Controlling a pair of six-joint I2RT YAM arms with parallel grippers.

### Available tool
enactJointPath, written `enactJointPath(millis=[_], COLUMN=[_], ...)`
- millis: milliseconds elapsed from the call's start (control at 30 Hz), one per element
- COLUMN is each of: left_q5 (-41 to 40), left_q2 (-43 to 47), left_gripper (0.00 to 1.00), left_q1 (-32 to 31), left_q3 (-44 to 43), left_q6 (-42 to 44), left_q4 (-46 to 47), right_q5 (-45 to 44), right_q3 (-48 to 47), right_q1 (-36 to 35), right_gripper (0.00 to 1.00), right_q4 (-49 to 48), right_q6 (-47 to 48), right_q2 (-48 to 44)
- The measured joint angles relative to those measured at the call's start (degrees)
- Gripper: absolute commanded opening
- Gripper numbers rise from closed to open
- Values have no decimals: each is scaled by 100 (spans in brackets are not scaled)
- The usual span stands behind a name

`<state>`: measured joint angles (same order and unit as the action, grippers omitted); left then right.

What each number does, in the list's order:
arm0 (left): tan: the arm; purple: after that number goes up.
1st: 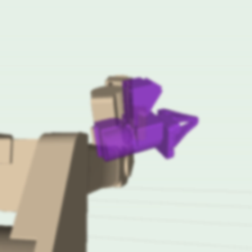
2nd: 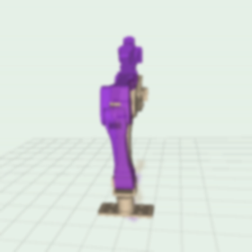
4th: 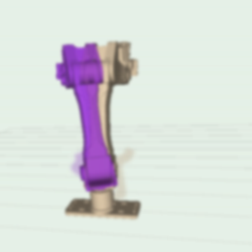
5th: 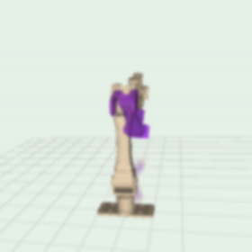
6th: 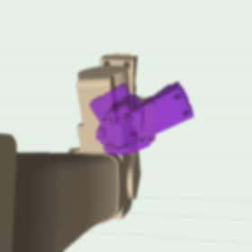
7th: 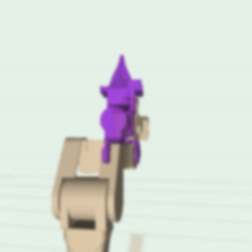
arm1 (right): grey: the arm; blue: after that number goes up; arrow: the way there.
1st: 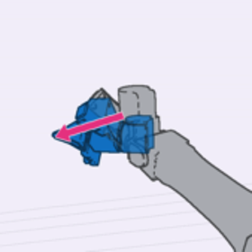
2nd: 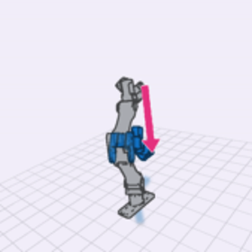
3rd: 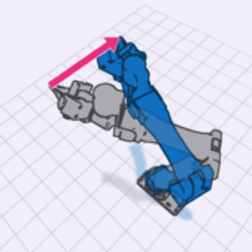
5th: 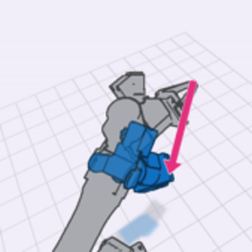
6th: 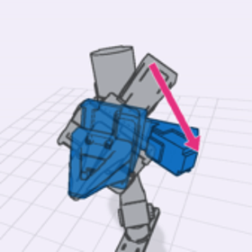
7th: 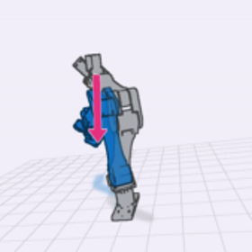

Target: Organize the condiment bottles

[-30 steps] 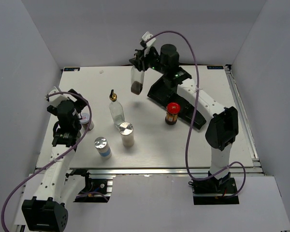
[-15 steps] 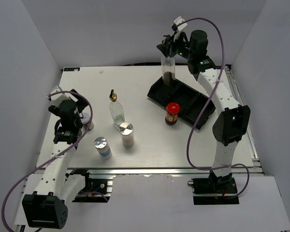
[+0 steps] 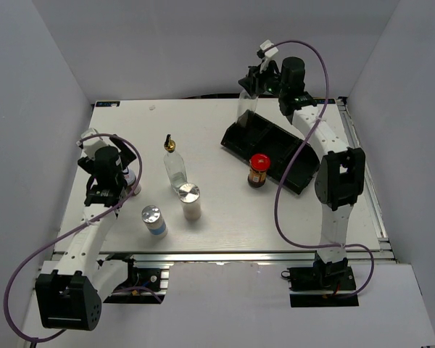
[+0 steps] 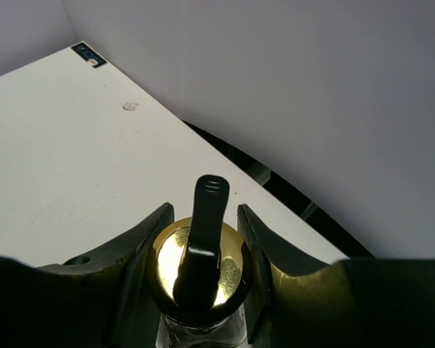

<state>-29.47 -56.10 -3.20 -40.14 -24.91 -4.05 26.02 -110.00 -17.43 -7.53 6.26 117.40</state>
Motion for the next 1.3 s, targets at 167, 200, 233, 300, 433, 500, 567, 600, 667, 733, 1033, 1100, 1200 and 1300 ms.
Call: enactJointPath(millis=[167,200,233,300,433,500,567,600,667,733,1033,1100,1200,1300], left_q5=[-20,-20,-22,-26,-35,-35,-33,-33,-33,-35,-55,-55,-55,-55], left_q2=[-98,-111,-122,-133,-146,-146,-146,-146,-142,-131,-68,-68,-68,-59], left_gripper=[98,98,98,98,98,98,98,98,98,98,98,98,98,98], left_q1=[0,0,0,0,0,0,0,0,0,0,0,0,0,0], left_q3=[-13,-13,-13,-15,-20,-22,-24,-28,-31,-31,-31,-31,-33,-42], left_q6=[24,26,31,42,48,48,50,50,52,63,68,68,66,66], left_q4=[-4,-7,-7,-13,-15,-15,-20,-20,-20,-20,-24,-24,-33,-52], right_q5=[7,2,-4,-63,-219,-315,-396,-448,-514,-546,-649,-660,-678,-721], right_q3=[83,109,109,109,164,302,470,535,636,713,1152,1320,1425,1368], right_q1=[138,160,177,205,210,210,210,208,205,205,203,203,203,203], right_gripper=[0,0,0,0,0,0,0,0,0,0,89,89,89,89], right_q4=[-127,-142,-153,-175,-343,-581,-715,-732,-780,-962,-1572,-1596,-1508,-1257], right_q6=[-33,-31,-26,-11,0,11,22,33,52,76,92,87,74,55], right_q2=[238,258,282,313,330,330,332,348,396,417,361,269,92,-177])
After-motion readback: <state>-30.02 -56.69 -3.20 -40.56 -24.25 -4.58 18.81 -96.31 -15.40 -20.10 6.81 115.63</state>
